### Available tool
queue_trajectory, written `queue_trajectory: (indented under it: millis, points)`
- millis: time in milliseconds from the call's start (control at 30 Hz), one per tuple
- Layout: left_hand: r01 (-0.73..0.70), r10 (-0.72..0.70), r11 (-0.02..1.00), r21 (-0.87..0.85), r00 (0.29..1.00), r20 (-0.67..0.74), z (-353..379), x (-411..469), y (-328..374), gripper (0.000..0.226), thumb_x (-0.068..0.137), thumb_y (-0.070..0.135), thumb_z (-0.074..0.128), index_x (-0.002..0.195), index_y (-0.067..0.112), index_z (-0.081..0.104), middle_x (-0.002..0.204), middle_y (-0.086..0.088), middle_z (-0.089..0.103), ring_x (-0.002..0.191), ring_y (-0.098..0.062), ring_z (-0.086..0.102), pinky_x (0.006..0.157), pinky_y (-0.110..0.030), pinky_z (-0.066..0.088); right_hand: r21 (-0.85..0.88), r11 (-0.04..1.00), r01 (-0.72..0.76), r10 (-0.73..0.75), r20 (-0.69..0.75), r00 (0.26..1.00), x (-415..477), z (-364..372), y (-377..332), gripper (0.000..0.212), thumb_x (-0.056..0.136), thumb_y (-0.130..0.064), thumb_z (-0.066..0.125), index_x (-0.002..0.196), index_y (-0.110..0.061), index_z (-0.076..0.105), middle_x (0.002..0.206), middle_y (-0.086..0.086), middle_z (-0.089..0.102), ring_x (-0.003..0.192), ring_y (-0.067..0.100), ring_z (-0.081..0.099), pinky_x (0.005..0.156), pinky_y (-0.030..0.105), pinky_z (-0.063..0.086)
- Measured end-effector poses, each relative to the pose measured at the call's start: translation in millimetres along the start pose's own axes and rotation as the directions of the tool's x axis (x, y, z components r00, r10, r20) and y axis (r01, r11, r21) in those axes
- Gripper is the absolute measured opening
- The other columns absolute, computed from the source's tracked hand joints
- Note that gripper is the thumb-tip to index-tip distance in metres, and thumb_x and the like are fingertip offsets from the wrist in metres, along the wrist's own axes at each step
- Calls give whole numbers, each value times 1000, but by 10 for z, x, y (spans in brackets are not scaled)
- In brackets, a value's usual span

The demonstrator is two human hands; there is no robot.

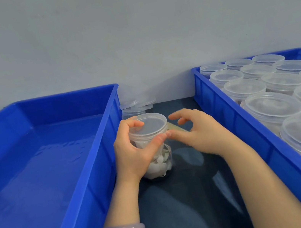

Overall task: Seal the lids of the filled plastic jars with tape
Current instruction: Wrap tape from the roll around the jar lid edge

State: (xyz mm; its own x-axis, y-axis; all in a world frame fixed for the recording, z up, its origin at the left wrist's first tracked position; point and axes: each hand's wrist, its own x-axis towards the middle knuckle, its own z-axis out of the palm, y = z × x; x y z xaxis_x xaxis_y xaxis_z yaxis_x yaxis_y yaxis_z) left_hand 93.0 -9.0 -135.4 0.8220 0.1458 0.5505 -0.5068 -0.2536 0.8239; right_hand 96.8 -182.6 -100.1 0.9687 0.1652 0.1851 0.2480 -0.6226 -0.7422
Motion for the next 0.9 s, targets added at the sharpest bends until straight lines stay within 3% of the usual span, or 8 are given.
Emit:
queue_trajectory:
  millis: [133, 233, 333, 467, 567, 700, 767, 900]
  points:
    - [93, -81, 961, -261, 995, 57, -51, 36, -8, 66, 47, 37, 78, 103, 20, 49, 102, -6, 65, 91, -13, 67, 74, -23, 52, 152, 988, 31, -35, 23, 999, -55, -129, -1, 43, 64, -53, 74, 104, -45, 63, 115, -19, 61, 87, 4, 58, 74, 26, 44]
    - [221, -161, 886, -409, 971, 176, -77, 57, -18, 79, 42, 33, 81, 114, 18, 50, 93, -1, 70, 86, -13, 68, 71, -21, 52, 188, 982, 30, -28, -15, 1000, -61, -130, -53, 64, 52, -64, 75, 111, -43, 63, 120, -22, 55, 92, 1, 55, 76, 26, 49]
    - [314, -165, 837, -448, 925, 341, -105, 84, -15, 100, 37, 48, 91, 122, 12, 51, 106, -7, 68, 99, -22, 66, 80, -26, 53, 279, 960, -21, -8, 102, 995, -89, -151, -85, 83, 42, -67, 73, 121, -44, 58, 114, -21, 55, 88, 1, 56, 60, 12, 46]
    - [397, -244, 871, -289, 861, 447, -101, 61, 14, 115, 34, 67, 85, 128, 13, 48, 125, -8, 62, 113, -20, 61, 92, -30, 50, 308, 948, -84, 30, 175, 984, -117, -125, -70, 58, 62, -59, 73, 118, -48, 58, 115, -19, 56, 84, 2, 55, 52, 11, 42]
    - [378, -318, 922, -82, 861, 397, -76, 91, 56, 104, 37, 67, 80, 129, 30, 48, 125, 4, 60, 109, -7, 60, 85, -21, 50, 316, 944, -94, 57, 123, 991, -117, -87, -54, 53, 72, -55, 71, 121, -39, 61, 122, -18, 57, 88, 1, 55, 54, 13, 40]
    - [356, -329, 933, -52, 903, 278, -31, 122, 98, 98, 45, 63, 82, 131, 39, 44, 113, 24, 54, 100, 6, 59, 68, -8, 48, 250, 966, -67, 57, 50, 997, -78, -27, -102, 72, 64, -66, 69, 126, -32, 59, 132, -15, 53, 104, 8, 56, 61, 15, 40]
    - [356, -324, 928, -111, 917, 233, -19, 100, 92, 89, 46, 59, 75, 127, 35, 49, 108, 18, 61, 97, 1, 63, 72, -14, 52, 198, 979, -50, 37, 66, 997, -68, -34, -132, 79, 63, -67, 68, 132, -30, 55, 136, -14, 50, 103, 6, 58, 62, 15, 41]
    - [401, -357, 892, -211, 908, 216, -49, 97, 59, 68, 58, 51, 83, 118, 37, 54, 123, -6, 62, 107, -22, 63, 91, -41, 52, 127, 991, -40, 27, 104, 994, -116, -173, -166, 60, 72, -46, 74, 129, -33, 57, 116, -19, 60, 68, -8, 54, 64, 13, 42]
